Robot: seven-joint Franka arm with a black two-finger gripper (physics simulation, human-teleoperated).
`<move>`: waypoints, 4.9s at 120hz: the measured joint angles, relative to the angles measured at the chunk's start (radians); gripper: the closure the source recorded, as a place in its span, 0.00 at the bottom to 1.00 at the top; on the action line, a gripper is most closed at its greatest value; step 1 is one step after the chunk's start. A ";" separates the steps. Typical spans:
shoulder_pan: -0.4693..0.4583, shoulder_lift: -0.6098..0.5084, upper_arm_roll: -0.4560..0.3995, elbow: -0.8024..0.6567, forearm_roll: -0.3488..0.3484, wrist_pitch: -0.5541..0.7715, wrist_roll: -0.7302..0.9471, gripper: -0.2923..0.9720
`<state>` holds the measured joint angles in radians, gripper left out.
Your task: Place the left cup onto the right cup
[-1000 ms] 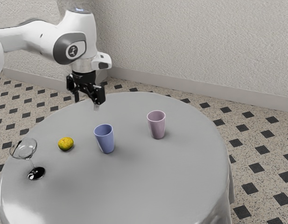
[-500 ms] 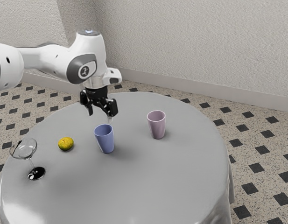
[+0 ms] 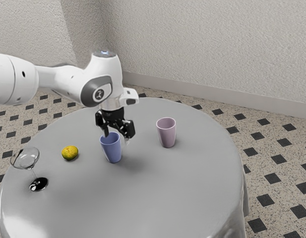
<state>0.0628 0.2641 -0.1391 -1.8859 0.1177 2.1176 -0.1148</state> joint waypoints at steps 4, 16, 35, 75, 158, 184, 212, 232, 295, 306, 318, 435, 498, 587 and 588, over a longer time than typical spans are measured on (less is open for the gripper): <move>0.000 0.006 0.000 0.002 0.002 0.008 -0.003 0.23; 0.003 0.018 0.001 0.008 0.008 0.028 -0.008 0.23; 0.011 0.035 0.008 0.012 0.014 0.047 -0.014 0.23; 0.041 0.104 0.012 0.032 0.023 0.092 -0.010 0.23; 0.051 0.157 0.007 0.041 0.027 0.145 -0.009 0.69; 0.057 0.162 0.009 0.040 0.026 0.155 -0.008 0.80; 0.056 0.168 0.006 0.071 0.034 0.168 -0.011 0.84; 0.056 0.167 -0.041 0.191 0.071 0.088 -0.029 0.84; 0.055 0.210 -0.176 0.432 0.143 -0.156 -0.103 0.85; 0.052 0.239 -0.189 0.478 0.153 -0.169 -0.111 0.85; 0.050 0.288 -0.214 0.557 0.177 -0.188 -0.118 0.85; -0.029 0.521 -0.313 0.858 0.367 -0.241 -0.153 0.85; -0.035 0.539 -0.318 0.858 0.372 -0.208 -0.135 0.85; -0.034 0.573 -0.306 0.844 0.372 -0.173 -0.126 0.84; -0.034 0.573 -0.306 0.844 0.372 -0.173 -0.126 0.84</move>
<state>0.0287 0.8370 -0.4446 -1.0415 0.4893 1.9448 -0.2404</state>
